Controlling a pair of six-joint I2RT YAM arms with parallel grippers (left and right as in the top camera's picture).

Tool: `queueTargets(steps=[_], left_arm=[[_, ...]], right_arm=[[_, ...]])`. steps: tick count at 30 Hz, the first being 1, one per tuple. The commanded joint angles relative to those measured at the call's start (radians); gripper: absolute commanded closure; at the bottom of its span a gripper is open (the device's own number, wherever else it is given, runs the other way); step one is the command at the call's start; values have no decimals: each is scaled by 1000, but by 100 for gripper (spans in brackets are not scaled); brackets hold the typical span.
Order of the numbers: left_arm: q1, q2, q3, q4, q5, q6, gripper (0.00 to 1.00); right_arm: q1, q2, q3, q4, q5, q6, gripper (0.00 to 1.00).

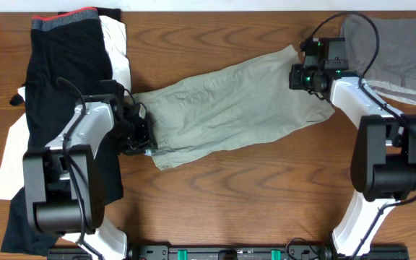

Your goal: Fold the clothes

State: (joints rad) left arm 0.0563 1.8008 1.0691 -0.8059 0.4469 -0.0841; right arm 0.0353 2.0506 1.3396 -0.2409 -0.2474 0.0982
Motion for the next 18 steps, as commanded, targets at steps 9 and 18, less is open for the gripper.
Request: queueTargets(steps=[9,18], left_arm=[[5,-190,5,19,24,-3,41],[-28,-154,-6,212,-14,3,62]], right_arm=[[4,33,1,-13,-12,-14,94],[4,33,1,-21,-47,-9,94]])
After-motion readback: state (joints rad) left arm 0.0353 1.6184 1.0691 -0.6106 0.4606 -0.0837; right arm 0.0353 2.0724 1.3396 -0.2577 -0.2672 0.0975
